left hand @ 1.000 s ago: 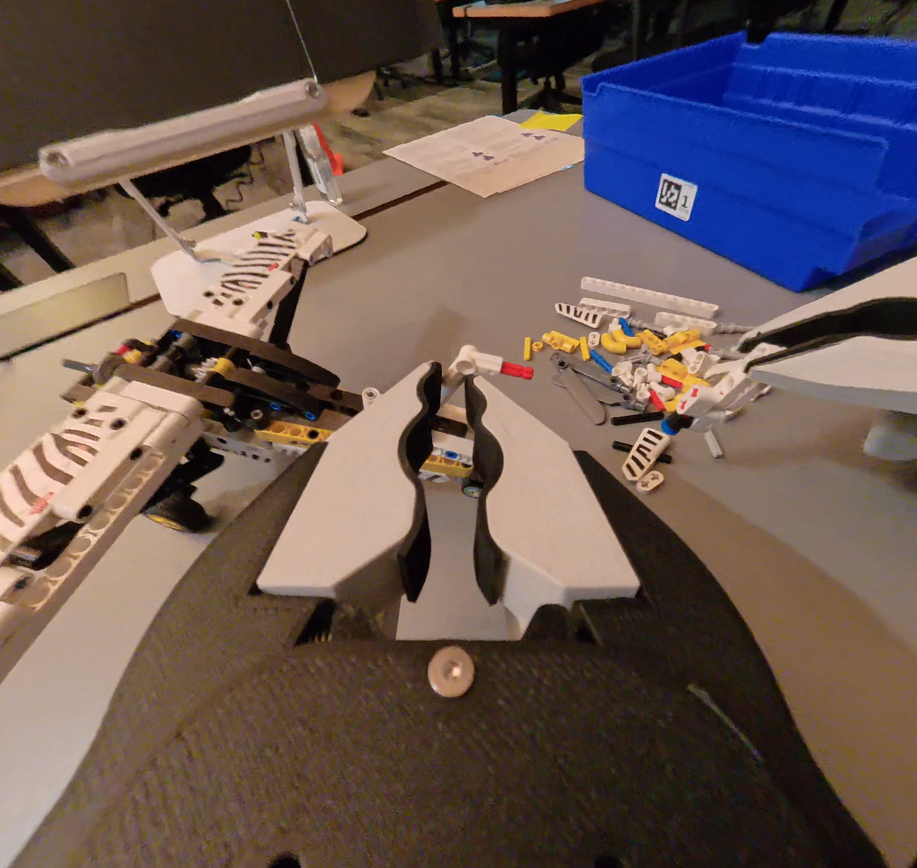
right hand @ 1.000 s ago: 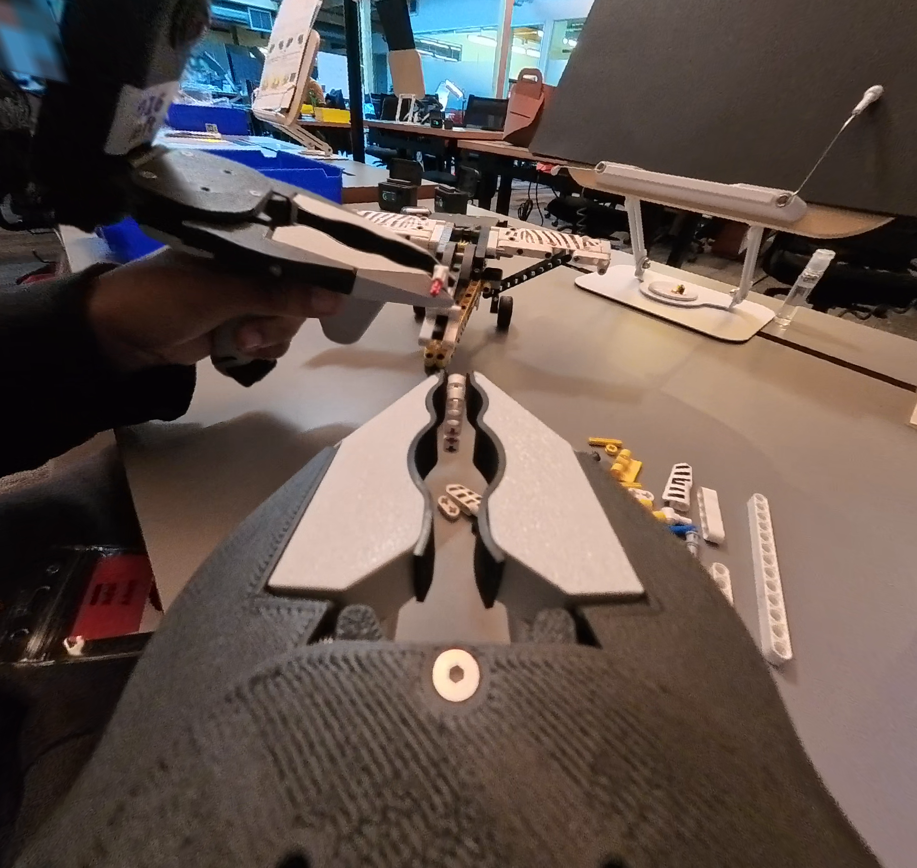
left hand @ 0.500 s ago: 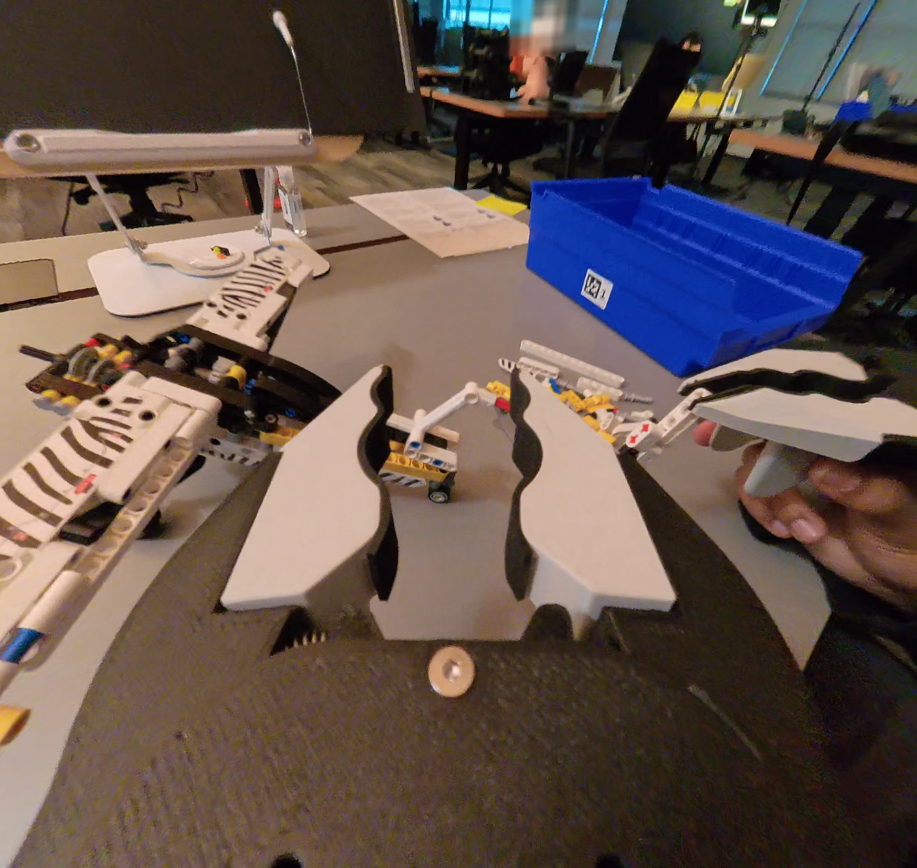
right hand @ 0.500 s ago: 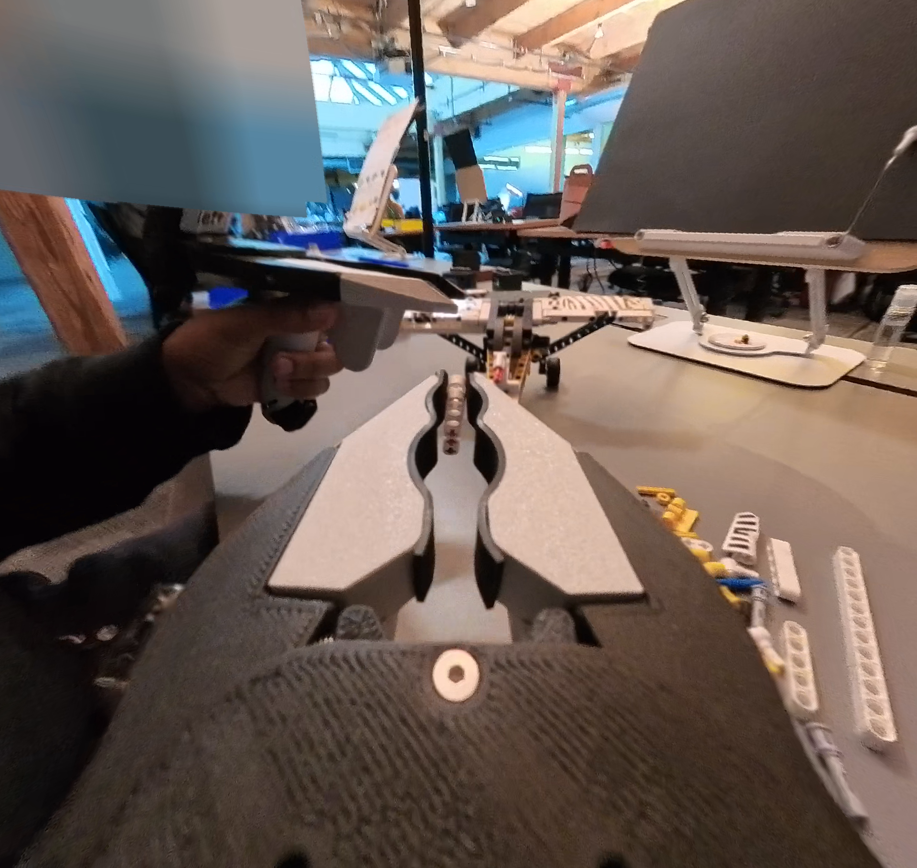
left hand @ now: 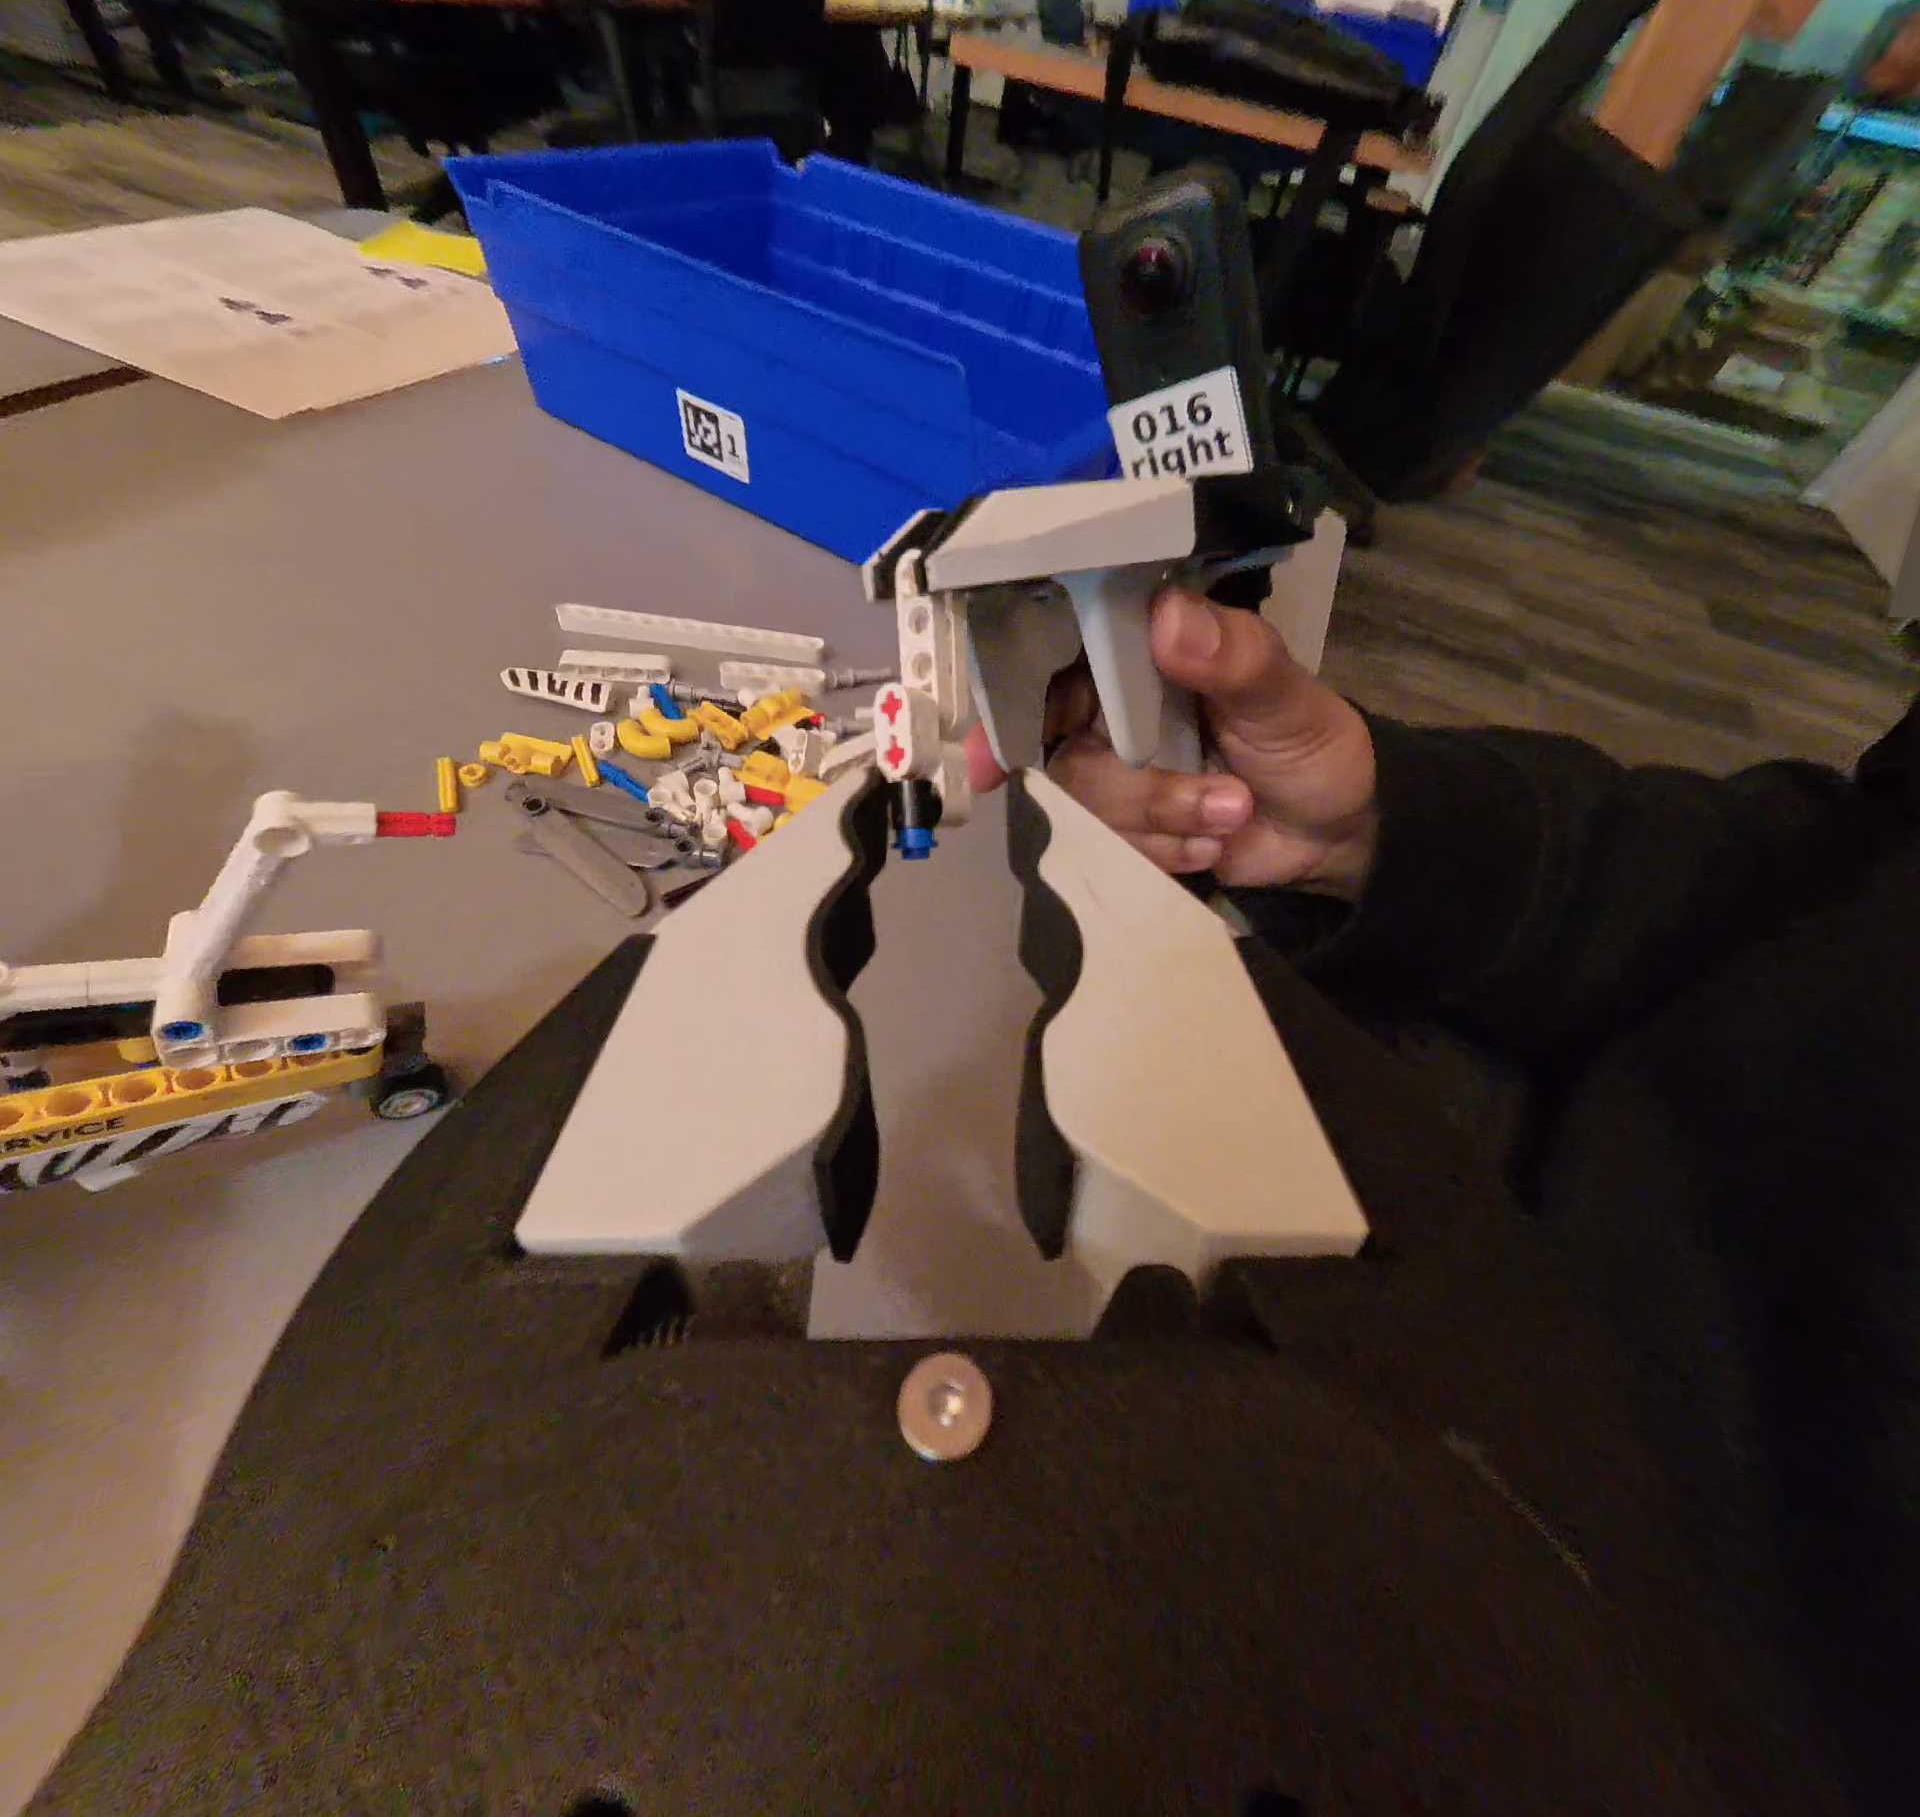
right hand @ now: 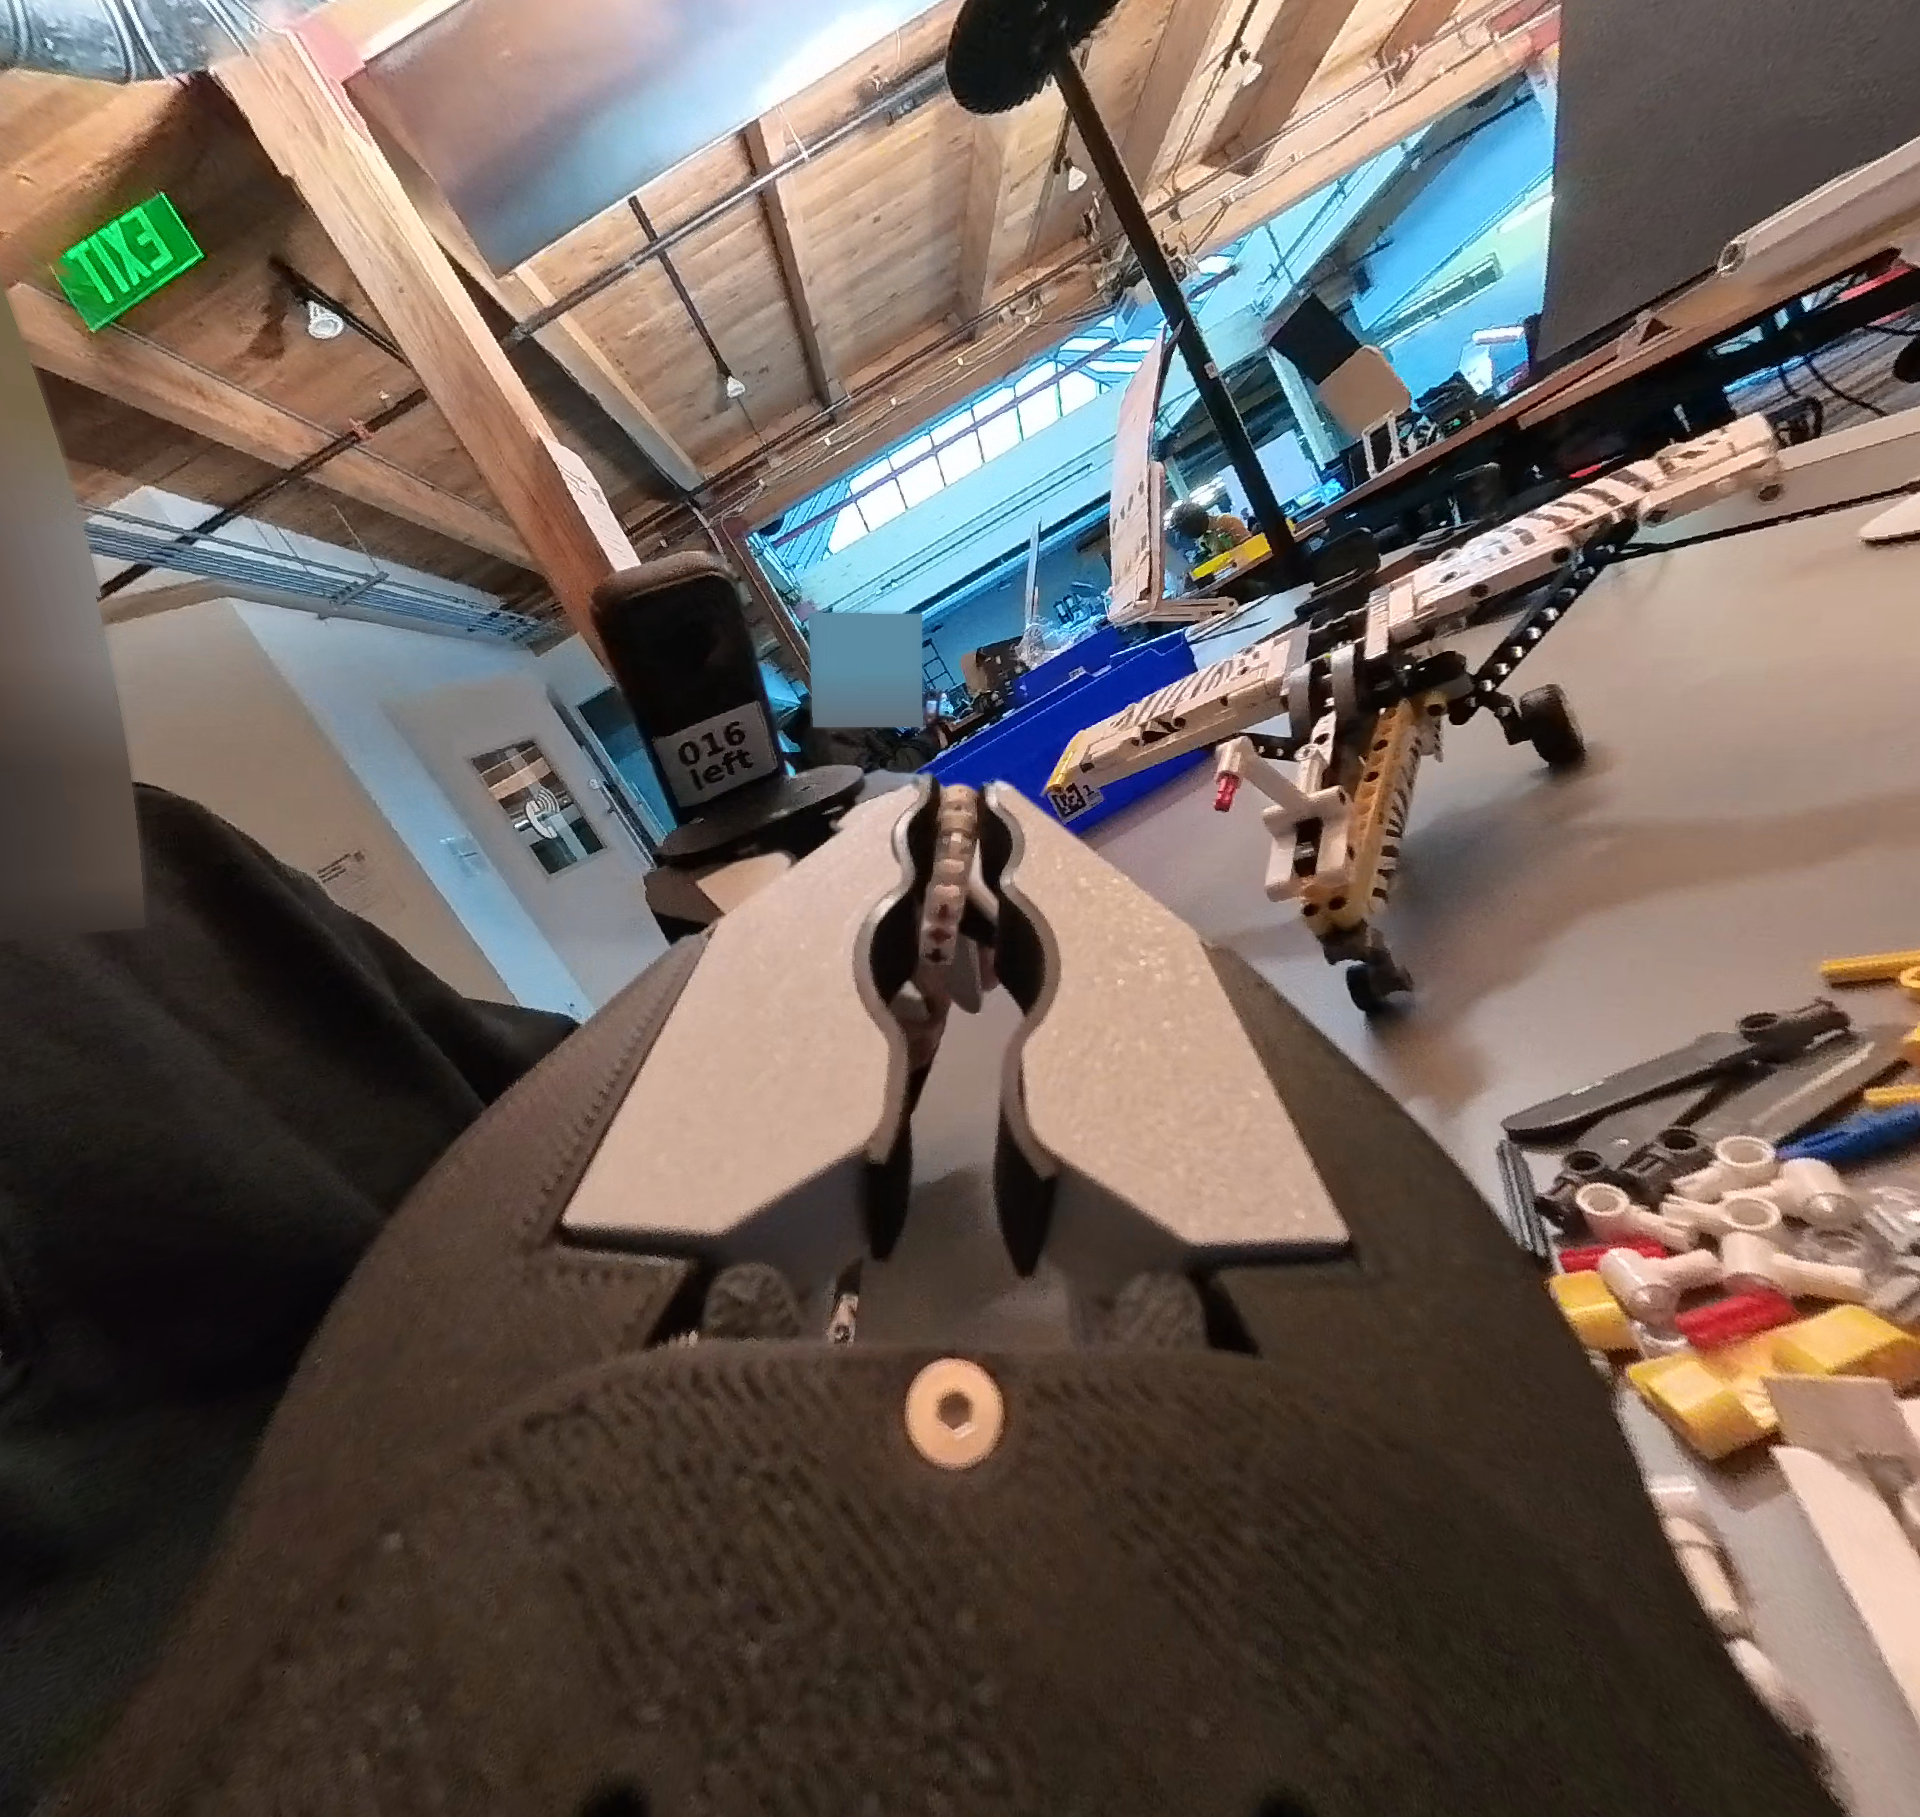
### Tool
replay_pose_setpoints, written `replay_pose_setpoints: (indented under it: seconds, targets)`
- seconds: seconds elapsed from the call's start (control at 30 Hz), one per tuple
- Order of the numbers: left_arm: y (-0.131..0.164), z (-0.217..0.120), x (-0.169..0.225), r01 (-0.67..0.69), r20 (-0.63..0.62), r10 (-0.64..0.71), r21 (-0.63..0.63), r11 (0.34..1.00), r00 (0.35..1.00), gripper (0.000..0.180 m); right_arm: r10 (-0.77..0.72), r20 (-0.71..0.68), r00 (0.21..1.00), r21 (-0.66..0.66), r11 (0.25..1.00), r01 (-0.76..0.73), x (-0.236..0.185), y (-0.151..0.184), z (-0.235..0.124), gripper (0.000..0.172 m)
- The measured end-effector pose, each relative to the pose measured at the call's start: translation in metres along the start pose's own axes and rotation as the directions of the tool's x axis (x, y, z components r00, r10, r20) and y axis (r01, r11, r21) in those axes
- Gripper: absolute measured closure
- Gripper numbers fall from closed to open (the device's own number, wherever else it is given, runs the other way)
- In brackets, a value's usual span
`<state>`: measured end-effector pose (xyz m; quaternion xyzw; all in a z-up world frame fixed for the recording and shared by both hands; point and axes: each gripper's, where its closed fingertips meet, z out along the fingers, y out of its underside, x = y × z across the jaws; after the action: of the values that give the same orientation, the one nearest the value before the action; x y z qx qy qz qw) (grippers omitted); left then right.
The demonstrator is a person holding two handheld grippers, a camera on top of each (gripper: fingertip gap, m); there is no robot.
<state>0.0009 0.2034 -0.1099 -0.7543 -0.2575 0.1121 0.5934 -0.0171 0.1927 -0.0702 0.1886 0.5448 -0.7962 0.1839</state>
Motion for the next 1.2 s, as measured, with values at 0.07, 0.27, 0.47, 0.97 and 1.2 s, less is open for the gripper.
replay_pose_setpoints:
  seconds: [0.07, 0.27, 0.47, 0.97, 1.2]
  targets:
    - [0.000, -0.001, 0.000, -0.030, 0.011, 0.030, -0.006, 1.000, 0.999, 0.166, 0.005, 0.002, 1.000, 0.007, 1.000, -0.005, 0.001, -0.001, -0.001, 0.167]
    - [-0.008, -0.005, 0.002, 0.146, -0.110, -0.139, 0.056, 0.988, 0.984, 0.175, -0.016, -0.016, 1.000, 0.020, 1.000, 0.016, 0.002, -0.003, -0.002, 0.161]
    - [-0.018, -0.020, -0.004, 0.300, -0.197, -0.257, 0.230, 0.926, 0.946, 0.177, -0.108, -0.140, 0.984, 0.075, 0.990, 0.120, 0.012, -0.012, -0.008, 0.121]
    - [-0.033, -0.044, -0.001, 0.242, -0.246, -0.149, 0.407, 0.881, 0.958, 0.177, -0.209, 0.199, 0.958, -0.120, 0.965, 0.235, -0.036, 0.020, 0.062, 0.165]
    - [-0.026, -0.071, -0.010, 0.242, -0.189, -0.164, 0.543, 0.804, 0.968, 0.178, -0.148, 0.231, 0.962, -0.127, 0.975, 0.180, -0.032, 0.026, 0.067, 0.158]
